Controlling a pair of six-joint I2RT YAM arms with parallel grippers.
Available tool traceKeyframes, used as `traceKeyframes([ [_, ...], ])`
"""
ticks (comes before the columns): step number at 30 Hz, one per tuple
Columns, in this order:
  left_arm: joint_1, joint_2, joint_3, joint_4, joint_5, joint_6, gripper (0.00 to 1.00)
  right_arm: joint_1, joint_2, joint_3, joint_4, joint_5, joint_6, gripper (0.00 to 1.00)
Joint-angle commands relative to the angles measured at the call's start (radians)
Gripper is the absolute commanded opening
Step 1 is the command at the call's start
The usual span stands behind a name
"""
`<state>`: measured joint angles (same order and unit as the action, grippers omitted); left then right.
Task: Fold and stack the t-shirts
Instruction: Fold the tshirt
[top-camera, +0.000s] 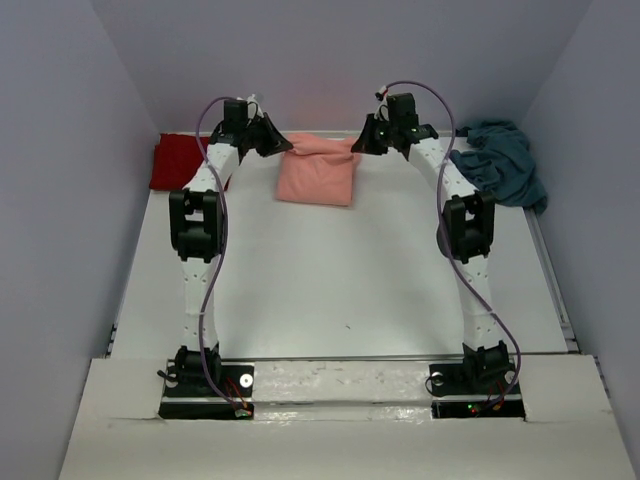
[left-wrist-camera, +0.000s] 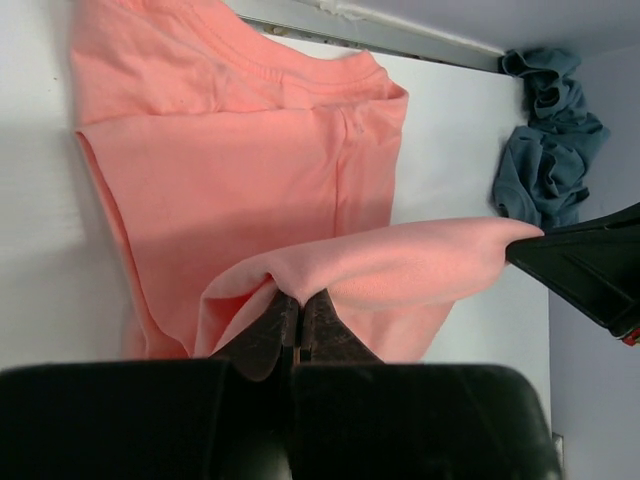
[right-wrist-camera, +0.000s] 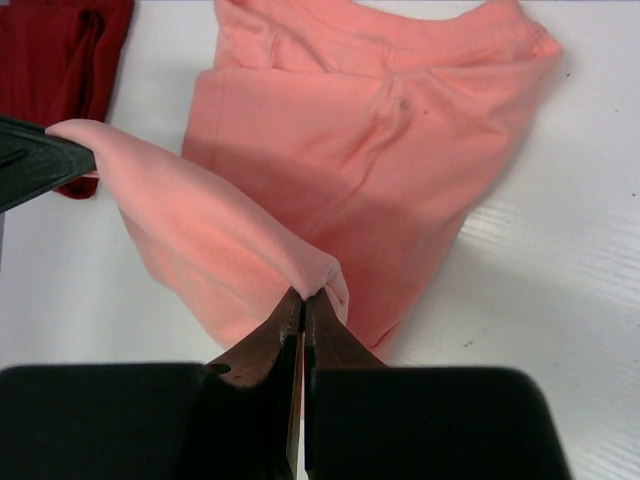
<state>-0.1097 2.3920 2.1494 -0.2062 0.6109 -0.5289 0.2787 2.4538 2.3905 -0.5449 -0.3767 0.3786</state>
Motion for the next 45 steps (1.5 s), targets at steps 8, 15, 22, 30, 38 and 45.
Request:
traceKeyframes([
  [8, 0.024, 0.108, 0.059, 0.310, -0.108, -0.014, 0.00, -0.018, 0.097, -0.073, 0.319, 0.085, -0.006, 0.00],
  [15, 0.038, 0.199, 0.174, 0.408, -0.126, -0.062, 0.00, -0.027, 0.143, -0.060, 0.462, 0.130, -0.010, 0.00],
  [22, 0.038, 0.260, 0.213, 0.475, -0.131, -0.109, 0.24, -0.027, 0.163, -0.063, 0.533, 0.159, -0.018, 0.00],
  [30, 0.033, 0.355, 0.285, 0.371, -0.135, -0.184, 0.20, -0.027, 0.188, -0.060, 0.531, 0.151, -0.007, 0.00],
  [38, 0.002, 0.328, 0.205, 0.329, -0.111, -0.177, 0.15, -0.027, 0.194, -0.065, 0.497, 0.107, 0.023, 0.01],
  [45, -0.016, 0.286, 0.136, 0.383, -0.089, -0.172, 0.33, -0.027, 0.226, -0.028, 0.496, 0.082, 0.048, 0.06],
])
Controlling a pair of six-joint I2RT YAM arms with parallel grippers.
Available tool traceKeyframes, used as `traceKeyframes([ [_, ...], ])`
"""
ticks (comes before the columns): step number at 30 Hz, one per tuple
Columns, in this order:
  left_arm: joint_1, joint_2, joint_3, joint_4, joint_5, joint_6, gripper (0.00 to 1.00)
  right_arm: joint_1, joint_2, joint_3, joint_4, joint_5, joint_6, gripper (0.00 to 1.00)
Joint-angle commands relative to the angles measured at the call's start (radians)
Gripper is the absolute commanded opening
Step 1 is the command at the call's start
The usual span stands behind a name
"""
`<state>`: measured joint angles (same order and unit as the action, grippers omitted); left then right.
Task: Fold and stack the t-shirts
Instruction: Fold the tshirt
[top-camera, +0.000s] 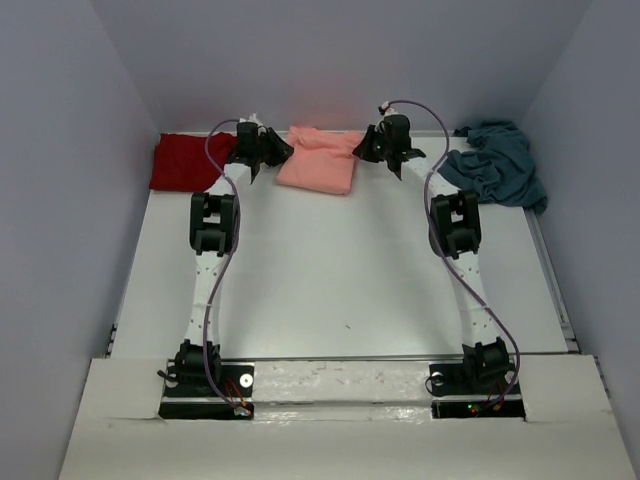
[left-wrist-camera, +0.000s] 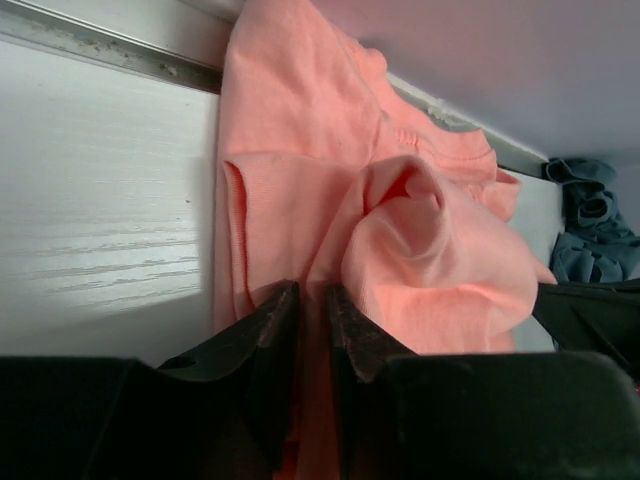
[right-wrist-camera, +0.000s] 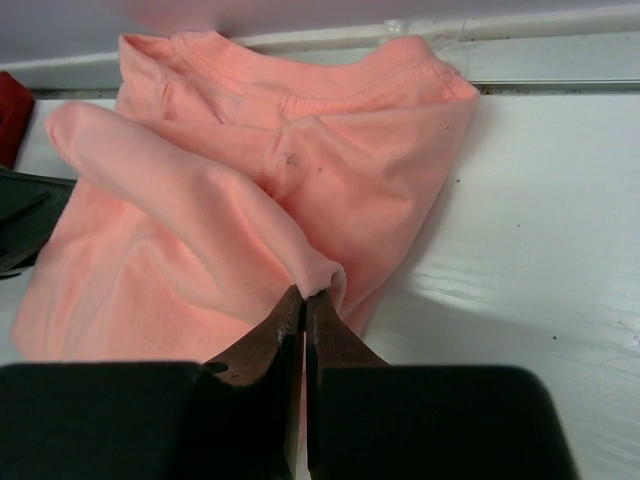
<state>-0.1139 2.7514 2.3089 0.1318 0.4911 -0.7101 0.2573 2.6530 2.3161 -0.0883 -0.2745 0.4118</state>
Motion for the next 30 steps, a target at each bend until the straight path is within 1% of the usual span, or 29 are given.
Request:
traceKeyframes([
  [1, -0.012, -0.072, -0.020, 0.040, 0.033, 0.008, 0.34, -0.006, 0.033, 0.049, 0.038, -0.019, 0.019, 0.11],
  [2, -0.012, -0.072, -0.019, 0.038, 0.037, 0.006, 0.34, -0.006, 0.035, 0.055, 0.029, -0.011, 0.030, 0.27],
  [3, -0.012, -0.072, -0.020, 0.034, 0.038, 0.006, 0.34, -0.006, 0.036, 0.065, 0.010, 0.007, 0.047, 0.77],
  [4, -0.012, -0.073, -0.020, 0.031, 0.038, 0.008, 0.34, -0.006, 0.036, 0.078, -0.016, 0.008, 0.044, 0.90],
  [5, -0.013, -0.076, -0.022, 0.026, 0.037, 0.011, 0.34, -0.006, 0.033, 0.075, -0.019, 0.009, 0.041, 0.96],
  [6, -0.012, -0.082, -0.028, 0.023, 0.035, 0.014, 0.34, -0.006, 0.013, 0.065, -0.018, 0.008, 0.035, 0.98],
  [14, -0.012, -0.122, -0.051, -0.008, 0.020, 0.040, 0.34, -0.006, -0.093, -0.033, -0.008, 0.029, -0.030, 0.99],
  [20, -0.012, -0.162, -0.101, -0.021, 0.017, 0.047, 0.34, -0.006, -0.165, -0.055, -0.024, -0.022, -0.024, 0.94],
  [22, -0.012, -0.182, -0.124, -0.023, 0.012, 0.052, 0.34, -0.006, -0.195, -0.070, -0.027, -0.032, -0.036, 0.88],
  [23, -0.012, -0.187, -0.131, -0.024, 0.012, 0.054, 0.34, -0.006, -0.208, -0.073, -0.030, -0.038, -0.039, 0.81],
  [25, -0.013, -0.193, -0.135, -0.035, 0.012, 0.057, 0.34, -0.006, -0.226, -0.055, -0.053, -0.067, -0.033, 0.50],
  [26, -0.013, -0.193, -0.134, -0.040, 0.014, 0.057, 0.33, -0.006, -0.213, -0.038, -0.068, -0.081, -0.027, 0.27],
  [27, -0.013, -0.194, -0.135, -0.043, 0.014, 0.057, 0.33, -0.006, -0.199, -0.014, -0.088, -0.094, -0.021, 0.00],
  [30, -0.017, -0.202, -0.141, -0.055, 0.009, 0.069, 0.33, -0.006, -0.141, 0.049, -0.131, -0.156, 0.015, 0.00],
])
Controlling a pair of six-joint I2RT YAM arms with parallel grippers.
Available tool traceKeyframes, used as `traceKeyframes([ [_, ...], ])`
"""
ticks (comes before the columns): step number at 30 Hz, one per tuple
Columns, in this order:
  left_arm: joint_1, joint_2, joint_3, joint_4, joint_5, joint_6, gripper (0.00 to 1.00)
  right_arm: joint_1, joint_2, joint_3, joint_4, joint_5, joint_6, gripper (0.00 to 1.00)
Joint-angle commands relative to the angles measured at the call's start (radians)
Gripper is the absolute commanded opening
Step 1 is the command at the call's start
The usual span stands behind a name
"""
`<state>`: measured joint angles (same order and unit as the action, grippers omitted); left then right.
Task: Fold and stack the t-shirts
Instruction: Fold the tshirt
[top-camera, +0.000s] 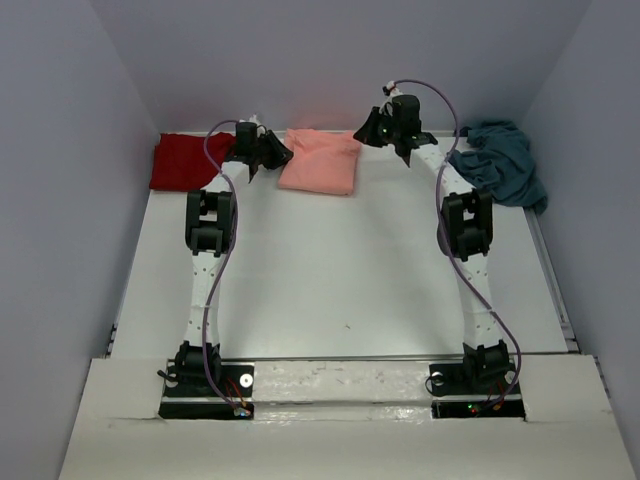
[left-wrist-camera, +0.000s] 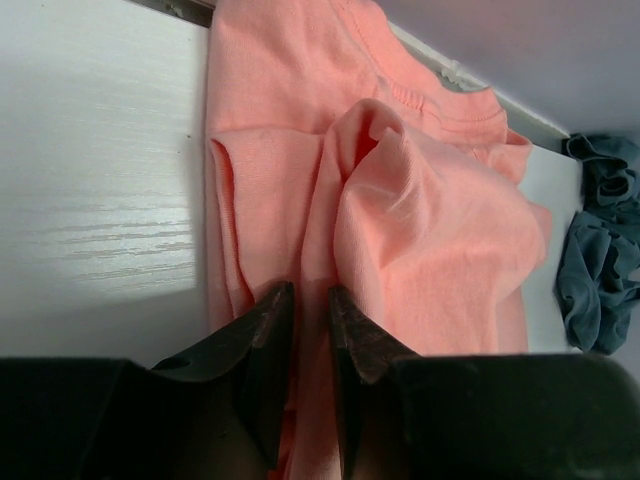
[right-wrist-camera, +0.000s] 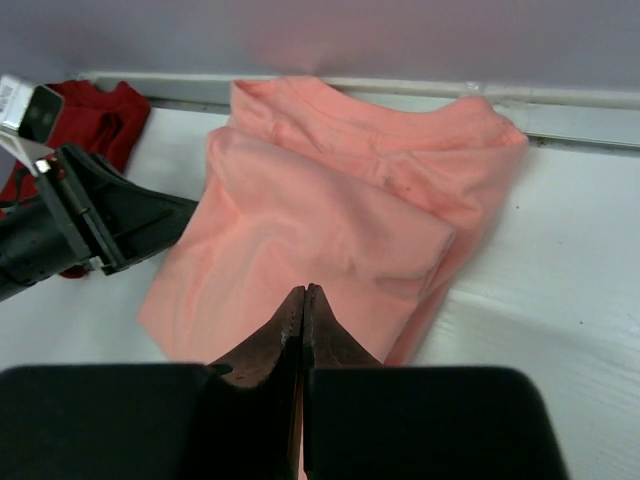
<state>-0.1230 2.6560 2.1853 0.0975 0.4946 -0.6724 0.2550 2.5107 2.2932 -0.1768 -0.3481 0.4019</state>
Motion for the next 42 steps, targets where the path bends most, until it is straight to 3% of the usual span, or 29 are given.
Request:
traceKeyframes([
  [1, -0.009, -0.107, -0.016, -0.027, 0.005, 0.034, 0.33, -0.003, 0.016, 0.077, -0.040, -0.109, 0.047, 0.00],
  [7, -0.009, -0.105, -0.015, -0.050, -0.001, 0.050, 0.33, 0.030, 0.134, 0.152, -0.030, -0.184, 0.118, 0.00],
  [18, -0.009, -0.085, 0.021, -0.094, -0.007, 0.060, 0.33, 0.041, 0.203, 0.175, -0.026, -0.212, 0.173, 0.00],
  [26, -0.009, -0.090, 0.044, -0.251, -0.019, 0.088, 0.33, 0.059, 0.178, 0.149, -0.167, -0.183, 0.101, 0.00],
  [37, -0.050, -0.208, -0.105, -0.499, -0.080, 0.137, 0.32, 0.110, 0.045, 0.002, -0.429, -0.078, -0.051, 0.00],
  [42, -0.079, -0.260, -0.183, -0.581, -0.070, 0.174, 0.32, 0.130, -0.061, -0.200, -0.448, -0.058, -0.055, 0.00],
])
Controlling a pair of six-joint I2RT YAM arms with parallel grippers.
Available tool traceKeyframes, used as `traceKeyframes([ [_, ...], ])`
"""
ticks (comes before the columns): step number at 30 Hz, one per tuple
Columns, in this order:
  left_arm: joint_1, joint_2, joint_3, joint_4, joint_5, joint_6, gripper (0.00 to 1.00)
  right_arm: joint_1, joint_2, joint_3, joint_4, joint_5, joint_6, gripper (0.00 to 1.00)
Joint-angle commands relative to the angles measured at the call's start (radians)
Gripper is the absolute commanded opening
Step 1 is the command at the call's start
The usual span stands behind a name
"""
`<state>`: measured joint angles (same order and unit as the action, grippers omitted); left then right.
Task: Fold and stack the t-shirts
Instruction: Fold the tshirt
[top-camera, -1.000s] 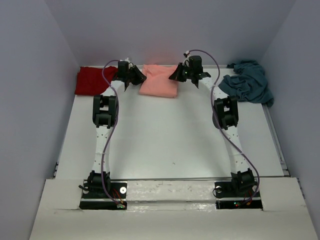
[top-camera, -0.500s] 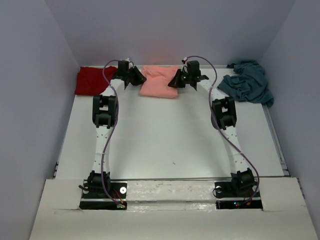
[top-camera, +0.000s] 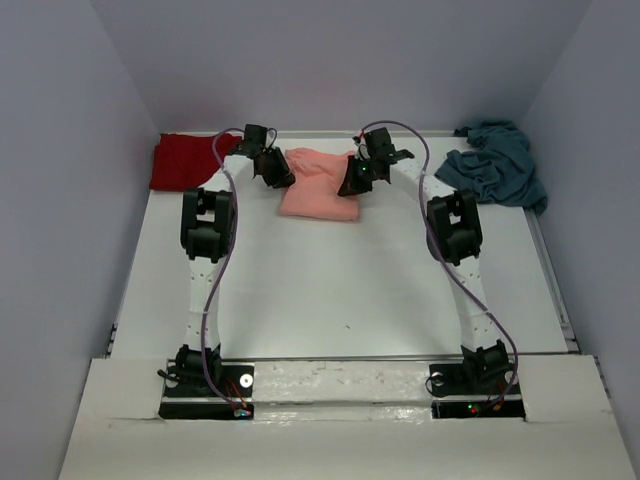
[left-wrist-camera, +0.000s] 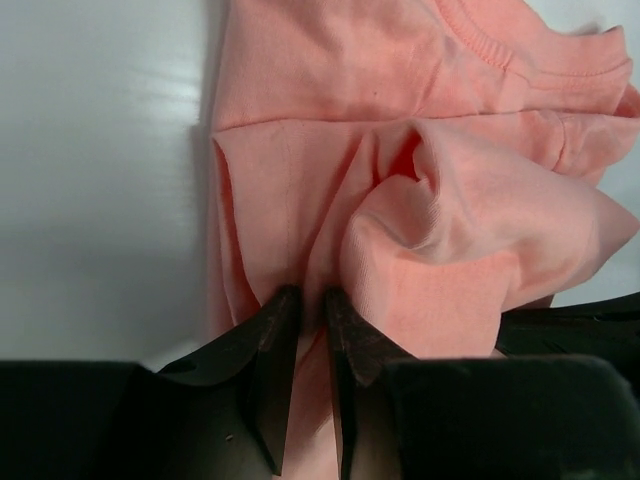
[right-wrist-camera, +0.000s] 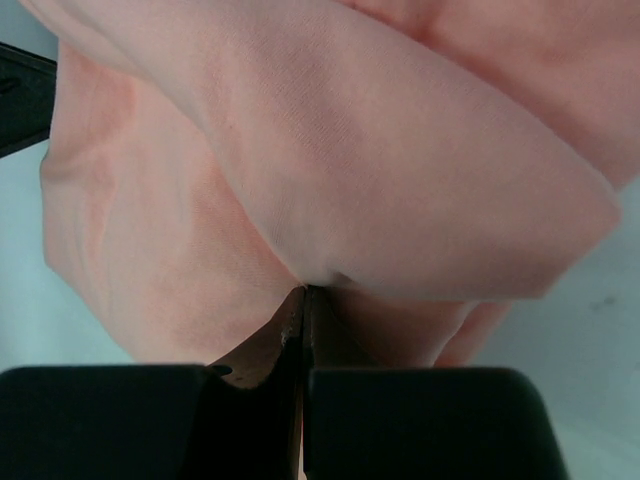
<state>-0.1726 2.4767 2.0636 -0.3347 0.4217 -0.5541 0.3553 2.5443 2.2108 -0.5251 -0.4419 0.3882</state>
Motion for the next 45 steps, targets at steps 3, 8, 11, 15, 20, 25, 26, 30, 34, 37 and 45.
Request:
traceKeyframes([
  [3, -0.060, -0.186, -0.213, -0.141, -0.003, 0.074, 0.32, 0.054, -0.232, -0.276, -0.101, 0.093, -0.057, 0.00],
  [8, -0.106, -0.350, -0.379, -0.182, -0.037, 0.091, 0.32, 0.063, -0.408, -0.509, -0.102, 0.112, -0.054, 0.00],
  [11, -0.131, -0.459, -0.483, -0.234, -0.072, 0.106, 0.32, 0.063, -0.523, -0.637, -0.108, 0.117, -0.049, 0.00],
  [15, -0.146, -0.629, -0.632, -0.262, -0.078, 0.106, 0.32, 0.074, -0.643, -0.749, -0.145, 0.118, -0.043, 0.00],
  [20, -0.185, -0.780, -0.792, -0.309, -0.081, 0.091, 0.32, 0.134, -0.780, -0.882, -0.210, 0.101, -0.008, 0.00],
  [25, -0.211, -0.956, -0.905, -0.328, -0.089, 0.056, 0.32, 0.162, -0.926, -0.997, -0.217, 0.081, 0.049, 0.00],
  [26, -0.209, -0.976, -0.915, -0.320, -0.090, 0.056, 0.33, 0.162, -0.962, -1.002, -0.217, 0.095, 0.048, 0.00],
  [30, -0.209, -1.024, -0.915, -0.250, -0.074, 0.083, 0.37, 0.162, -0.989, -0.938, -0.213, 0.137, 0.035, 0.30],
  [34, -0.203, -0.954, -0.814, -0.213, -0.093, 0.169, 0.62, 0.149, -0.931, -0.837, -0.208, 0.137, 0.008, 0.81],
  [37, -0.179, -0.905, -0.740, -0.150, -0.095, 0.220, 0.75, 0.078, -0.912, -0.816, -0.162, 0.083, 0.003, 0.86],
  [45, -0.070, -0.688, -0.646, 0.009, 0.023, 0.298, 0.75, -0.073, -0.787, -0.743, -0.072, -0.020, -0.054, 0.85],
])
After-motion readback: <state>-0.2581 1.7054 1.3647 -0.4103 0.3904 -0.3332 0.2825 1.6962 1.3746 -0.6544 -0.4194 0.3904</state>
